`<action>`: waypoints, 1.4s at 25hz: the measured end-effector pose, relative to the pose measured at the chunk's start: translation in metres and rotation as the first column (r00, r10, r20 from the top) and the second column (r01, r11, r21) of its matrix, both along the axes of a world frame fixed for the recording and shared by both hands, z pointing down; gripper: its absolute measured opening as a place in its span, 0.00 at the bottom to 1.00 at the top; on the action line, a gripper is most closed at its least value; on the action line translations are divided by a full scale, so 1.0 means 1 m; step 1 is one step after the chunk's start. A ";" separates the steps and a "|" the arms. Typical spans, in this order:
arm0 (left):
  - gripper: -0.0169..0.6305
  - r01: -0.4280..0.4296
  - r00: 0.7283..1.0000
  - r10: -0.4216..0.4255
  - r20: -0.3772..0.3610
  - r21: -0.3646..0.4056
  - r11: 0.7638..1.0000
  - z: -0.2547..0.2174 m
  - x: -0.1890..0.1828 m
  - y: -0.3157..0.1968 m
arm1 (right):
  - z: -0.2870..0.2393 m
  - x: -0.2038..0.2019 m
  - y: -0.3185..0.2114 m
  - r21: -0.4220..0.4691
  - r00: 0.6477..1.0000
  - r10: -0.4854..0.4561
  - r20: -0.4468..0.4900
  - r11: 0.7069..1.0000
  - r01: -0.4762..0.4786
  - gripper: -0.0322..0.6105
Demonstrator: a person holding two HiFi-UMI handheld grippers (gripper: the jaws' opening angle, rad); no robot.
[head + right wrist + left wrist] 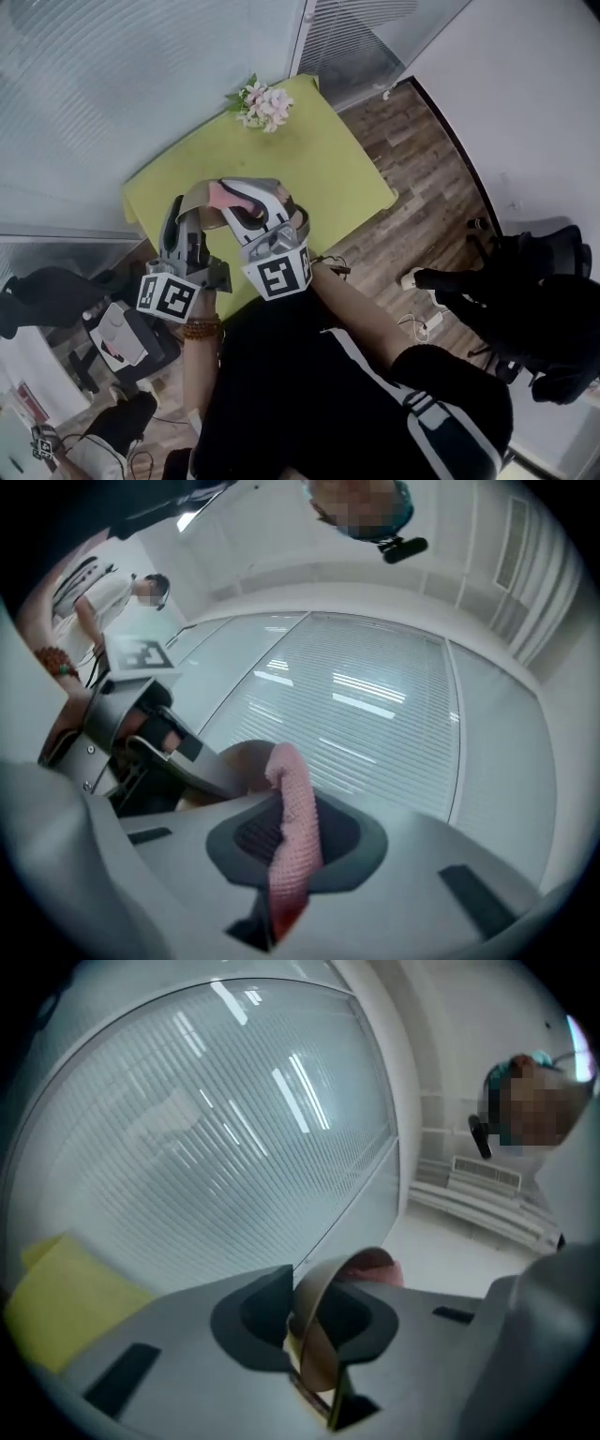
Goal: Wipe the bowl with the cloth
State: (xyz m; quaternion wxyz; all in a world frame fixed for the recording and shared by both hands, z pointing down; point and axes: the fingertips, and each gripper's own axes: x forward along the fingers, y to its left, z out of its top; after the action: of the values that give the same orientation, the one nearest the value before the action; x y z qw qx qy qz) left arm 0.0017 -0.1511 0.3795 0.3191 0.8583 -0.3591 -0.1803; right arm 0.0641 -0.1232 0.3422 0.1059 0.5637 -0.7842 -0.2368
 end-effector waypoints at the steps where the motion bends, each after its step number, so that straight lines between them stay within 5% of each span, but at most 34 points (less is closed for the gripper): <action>1: 0.12 -0.012 0.997 0.010 -0.077 -0.024 1.000 0.001 -0.001 0.001 | -0.002 0.000 0.002 -0.011 0.999 -0.015 0.048 1.000 0.016 0.09; 3: 0.13 -0.050 0.982 0.040 -0.187 -0.049 0.998 0.004 -0.002 0.003 | -0.001 -0.002 0.006 -0.045 0.992 -0.043 0.115 0.998 0.049 0.10; 4: 0.15 -0.072 0.981 0.063 -0.182 -0.042 0.997 0.007 -0.001 0.005 | 0.002 -0.002 0.007 -0.069 0.991 -0.046 0.123 0.996 0.054 0.10; 5: 0.16 -0.097 0.988 0.094 -0.120 -0.019 0.995 0.011 0.002 0.007 | 0.008 0.000 0.006 -0.091 0.993 -0.040 0.108 0.995 0.050 0.10; 7: 0.16 -0.154 0.975 0.144 0.168 0.053 0.987 0.021 0.009 0.013 | 0.024 0.006 0.004 -0.121 0.999 -0.025 -0.020 0.992 0.022 0.09; 8: 0.16 -0.179 0.924 0.136 0.357 0.091 0.980 0.028 0.011 0.016 | 0.031 0.006 0.003 -0.118 0.991 -0.025 -0.131 0.993 0.009 0.09; 10: 0.16 -0.234 0.738 0.074 0.671 0.151 0.961 0.041 0.017 0.018 | 0.039 0.001 0.003 -0.089 0.938 -0.033 -0.344 0.996 0.002 0.09; 11: 0.10 -0.248 0.666 0.047 0.744 0.161 0.955 0.045 0.020 0.018 | 0.039 -0.002 0.003 -0.075 0.910 -0.036 -0.413 0.997 0.006 0.09; 12: 0.10 -0.236 0.649 0.036 0.760 0.156 0.959 0.046 0.022 0.017 | 0.038 -0.005 0.003 -0.066 0.891 -0.038 -0.453 0.998 0.009 0.09; 13: 0.09 -0.202 0.688 0.041 0.725 0.136 0.970 0.044 0.020 0.015 | 0.036 -0.007 0.002 -0.059 0.885 -0.038 -0.464 0.998 0.012 0.09; 16: 0.06 -0.096 0.887 0.061 0.459 0.055 0.994 0.030 0.007 0.009 | 0.023 -0.013 0.001 -0.049 0.928 -0.043 -0.370 0.998 0.027 0.09; 20: 0.11 -0.031 0.984 0.022 0.179 0.050 0.998 0.005 -0.006 0.009 | 0.003 -0.017 0.005 -0.025 0.981 -0.048 -0.190 0.999 0.044 0.09; 24: 0.12 -0.003 1.000 0.004 -0.018 0.028 1.000 -0.008 -0.010 0.013 | -0.013 -0.016 0.015 0.052 0.992 -0.029 -0.121 0.998 0.035 0.10; 29: 0.13 -0.002 0.982 -0.019 -0.186 -0.112 0.994 0.002 -0.005 0.015 | -0.015 -0.015 0.017 0.115 0.974 0.015 -0.224 0.993 0.011 0.10; 35: 0.11 0.008 0.966 -0.060 -0.253 -0.201 0.979 0.016 -0.007 0.018 | -0.012 -0.010 0.016 0.126 0.962 0.050 -0.270 0.992 -0.016 0.09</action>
State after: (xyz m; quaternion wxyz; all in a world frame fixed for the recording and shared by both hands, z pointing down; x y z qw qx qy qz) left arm -0.0053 -0.1334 0.3956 0.4441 0.7852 -0.3454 -0.2589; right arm 0.0544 -0.1072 0.3304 0.1817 0.5442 -0.7366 -0.3582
